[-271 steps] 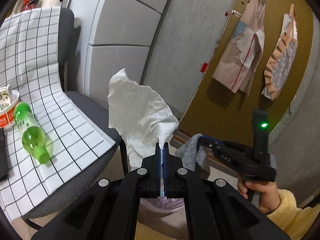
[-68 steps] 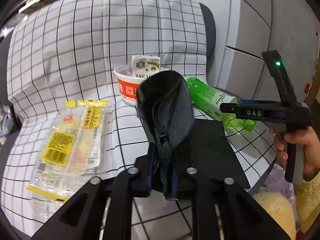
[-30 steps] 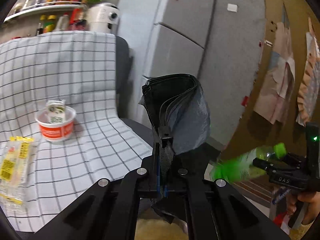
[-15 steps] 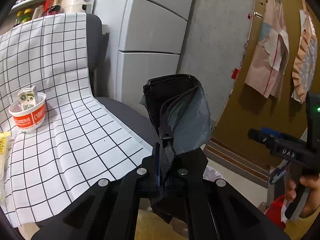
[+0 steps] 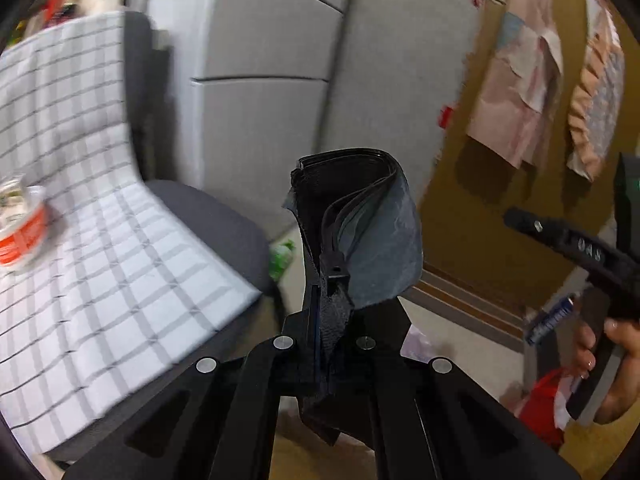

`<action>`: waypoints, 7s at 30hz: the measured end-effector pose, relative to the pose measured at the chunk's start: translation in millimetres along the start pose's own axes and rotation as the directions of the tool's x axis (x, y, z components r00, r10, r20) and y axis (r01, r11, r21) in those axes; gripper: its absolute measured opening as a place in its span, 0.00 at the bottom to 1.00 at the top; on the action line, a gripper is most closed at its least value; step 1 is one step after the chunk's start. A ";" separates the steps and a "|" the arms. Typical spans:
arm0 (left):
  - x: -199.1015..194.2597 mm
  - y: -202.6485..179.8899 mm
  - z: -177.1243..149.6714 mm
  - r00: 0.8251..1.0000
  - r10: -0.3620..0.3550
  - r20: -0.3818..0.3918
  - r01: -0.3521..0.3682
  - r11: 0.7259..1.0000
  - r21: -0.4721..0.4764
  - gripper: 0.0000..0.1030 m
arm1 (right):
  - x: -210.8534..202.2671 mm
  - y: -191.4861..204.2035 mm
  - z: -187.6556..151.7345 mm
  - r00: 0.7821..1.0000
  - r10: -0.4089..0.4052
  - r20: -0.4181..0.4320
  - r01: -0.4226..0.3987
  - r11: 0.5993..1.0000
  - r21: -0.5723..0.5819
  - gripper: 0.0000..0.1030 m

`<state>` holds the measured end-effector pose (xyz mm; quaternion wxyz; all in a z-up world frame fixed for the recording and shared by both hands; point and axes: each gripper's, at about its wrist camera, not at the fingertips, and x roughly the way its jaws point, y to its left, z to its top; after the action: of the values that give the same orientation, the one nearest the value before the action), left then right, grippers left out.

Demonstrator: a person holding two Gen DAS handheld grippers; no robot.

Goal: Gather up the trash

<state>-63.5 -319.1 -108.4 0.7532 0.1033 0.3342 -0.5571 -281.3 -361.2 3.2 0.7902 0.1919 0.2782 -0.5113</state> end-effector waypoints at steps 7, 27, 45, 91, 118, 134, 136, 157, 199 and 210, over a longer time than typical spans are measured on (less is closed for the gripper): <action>65.9 -25.3 -2.4 0.995 -0.012 -0.097 0.016 0.999 0.043 0.39 | -4.6 -13.0 2.1 0.999 -0.036 0.025 0.036 0.999 -0.002 0.70; -80.0 88.9 -45.4 0.936 0.348 -0.049 -0.352 0.930 -0.108 0.47 | 3.3 107.2 -12.3 0.970 0.226 -0.087 -0.239 0.952 -0.193 0.70; -225.7 220.6 -135.2 0.735 0.664 -0.137 -0.657 0.648 -0.385 0.56 | 39.7 344.3 -85.2 0.817 0.425 -0.389 -0.571 0.692 -0.442 0.70; -247.7 282.9 -126.1 0.673 0.725 -0.143 -0.695 0.555 -0.458 0.56 | 92.0 474.7 -67.2 0.740 0.385 -0.552 -0.672 0.400 -0.623 0.05; -225.3 241.3 -109.2 0.702 0.699 -0.137 -0.681 0.603 -0.417 0.56 | 64.1 444.3 -72.1 0.650 0.491 -0.580 -0.755 0.330 -0.567 0.73; -226.5 228.9 -102.8 0.693 0.709 -0.131 -0.692 0.602 -0.400 0.56 | 38.8 432.6 -73.2 0.666 0.585 -0.462 -0.705 0.292 -0.647 0.39; -225.9 224.8 -99.3 0.695 0.708 -0.124 -0.688 0.607 -0.397 0.56 | 23.8 420.1 -56.8 0.674 0.636 -0.375 -0.684 0.347 -0.641 0.39; -155.9 264.2 -60.2 0.764 0.616 -0.193 -0.625 0.631 -0.459 0.35 | -4.0 276.0 -16.7 0.875 0.483 -0.032 -0.415 0.714 -0.564 0.39; 65.1 -2.9 -9.9 0.960 0.149 -0.236 -0.150 0.989 0.013 0.51 | 1.9 7.8 -8.3 1.000 -0.006 -0.013 0.003 0.971 -0.240 0.66; -3.8 46.7 -2.0 0.957 0.249 -0.146 -0.262 0.962 -0.078 0.55 | 4.5 38.1 -12.3 0.999 0.035 -0.026 -0.040 0.962 -0.269 0.66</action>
<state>-22.4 -298.3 -117.7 0.7986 0.1466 0.3948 -0.4300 -248.0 -341.7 -8.5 0.8155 0.0931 0.3496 -0.4517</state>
